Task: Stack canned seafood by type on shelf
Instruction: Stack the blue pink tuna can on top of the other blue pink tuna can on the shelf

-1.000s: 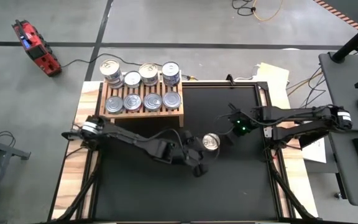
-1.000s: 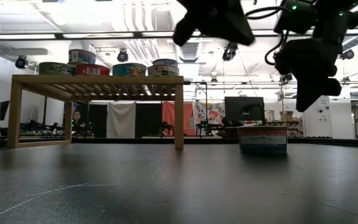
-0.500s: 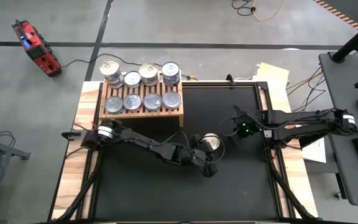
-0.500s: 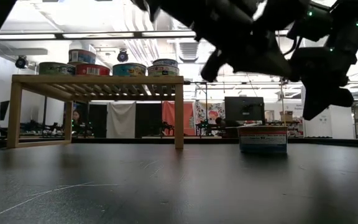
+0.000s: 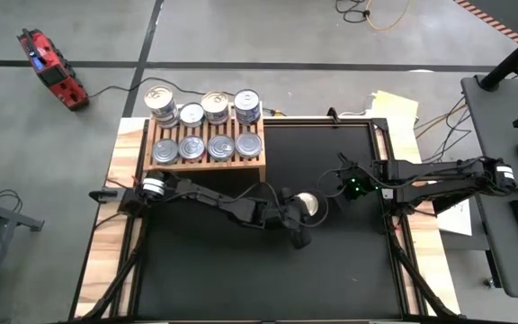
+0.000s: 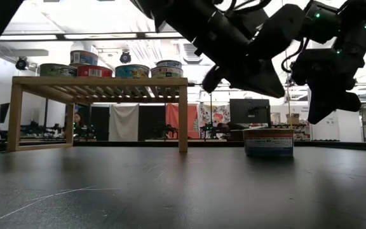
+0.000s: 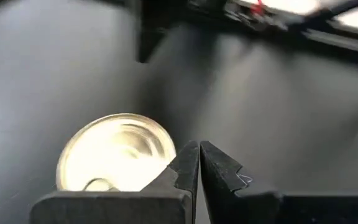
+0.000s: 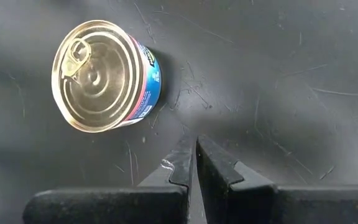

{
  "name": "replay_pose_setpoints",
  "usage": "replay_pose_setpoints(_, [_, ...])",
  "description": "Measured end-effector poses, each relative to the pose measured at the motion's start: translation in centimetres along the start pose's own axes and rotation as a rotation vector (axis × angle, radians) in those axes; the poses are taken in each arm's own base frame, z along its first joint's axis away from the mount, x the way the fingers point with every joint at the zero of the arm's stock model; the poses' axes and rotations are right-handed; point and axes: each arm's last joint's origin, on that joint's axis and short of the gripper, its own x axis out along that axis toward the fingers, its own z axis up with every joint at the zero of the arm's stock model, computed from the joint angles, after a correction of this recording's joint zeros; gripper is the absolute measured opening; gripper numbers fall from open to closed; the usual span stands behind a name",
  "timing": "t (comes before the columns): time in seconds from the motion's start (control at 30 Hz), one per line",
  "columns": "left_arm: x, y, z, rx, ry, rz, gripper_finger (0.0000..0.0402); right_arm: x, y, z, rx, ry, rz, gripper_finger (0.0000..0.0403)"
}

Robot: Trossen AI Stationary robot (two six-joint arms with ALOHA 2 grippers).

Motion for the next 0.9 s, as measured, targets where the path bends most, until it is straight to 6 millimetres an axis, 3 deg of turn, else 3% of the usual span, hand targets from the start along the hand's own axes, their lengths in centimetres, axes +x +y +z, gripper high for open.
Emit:
replay_pose_setpoints(0.3, [1.1,2.4,1.2,0.130,0.037,-0.188,0.0000,0.0,0.0,0.0,-0.023,0.001,-0.001,0.0013])
replay_pose_setpoints(0.73, [1.4,3.3,-0.1,0.210,0.073,0.126,0.0000,0.0,0.0,0.2,-0.083,-0.054,-0.042,0.0013])
replay_pose_setpoints(0.9, [1.5,3.4,-0.1,0.200,0.090,0.074,0.0000,0.0,0.0,0.4,-0.054,-0.079,-0.044,0.0013])
